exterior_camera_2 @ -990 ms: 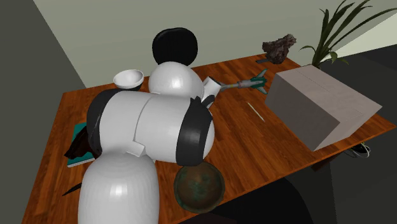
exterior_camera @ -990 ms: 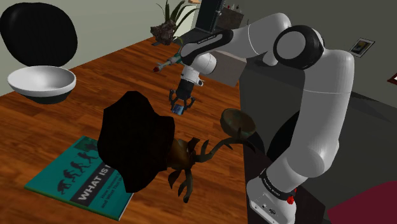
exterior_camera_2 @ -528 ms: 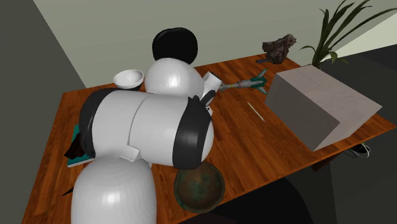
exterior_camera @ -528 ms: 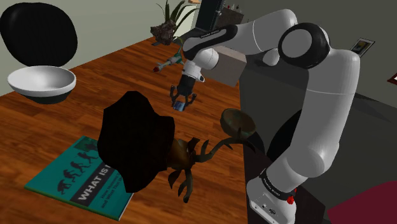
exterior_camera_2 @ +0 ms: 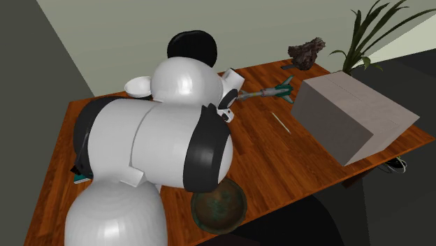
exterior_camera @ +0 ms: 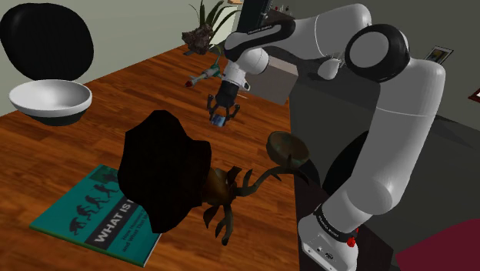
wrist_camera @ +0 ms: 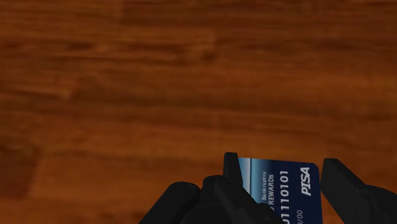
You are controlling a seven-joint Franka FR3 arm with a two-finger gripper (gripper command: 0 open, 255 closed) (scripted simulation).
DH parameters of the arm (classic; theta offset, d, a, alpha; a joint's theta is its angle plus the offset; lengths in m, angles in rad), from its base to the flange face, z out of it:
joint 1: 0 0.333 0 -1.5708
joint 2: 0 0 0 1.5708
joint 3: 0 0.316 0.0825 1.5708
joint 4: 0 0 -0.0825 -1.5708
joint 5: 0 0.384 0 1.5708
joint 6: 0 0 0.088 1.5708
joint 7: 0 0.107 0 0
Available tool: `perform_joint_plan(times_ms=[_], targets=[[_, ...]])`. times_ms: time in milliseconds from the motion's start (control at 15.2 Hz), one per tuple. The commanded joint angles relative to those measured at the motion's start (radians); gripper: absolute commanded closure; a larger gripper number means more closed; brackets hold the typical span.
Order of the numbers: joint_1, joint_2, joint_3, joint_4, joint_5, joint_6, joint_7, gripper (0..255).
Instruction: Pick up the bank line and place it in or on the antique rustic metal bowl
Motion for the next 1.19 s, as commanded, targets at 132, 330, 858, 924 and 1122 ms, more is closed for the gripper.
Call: perform_joint_plan(times_ms=[132,330,858,924,1122], targets=[[-0.003,-0.031,-0.001,0.01,-0.004,-0.04,0.015,255],[-0.004,-0.05,-0.001,0.025,-0.006,-0.07,0.028,255],[-0.008,-0.092,-0.002,0.073,-0.01,-0.154,0.062,255],[-0.009,-0.096,-0.002,0.08,-0.011,-0.164,0.067,255],[-0.011,-0.109,-0.003,0.103,-0.012,-0.197,0.08,255]])
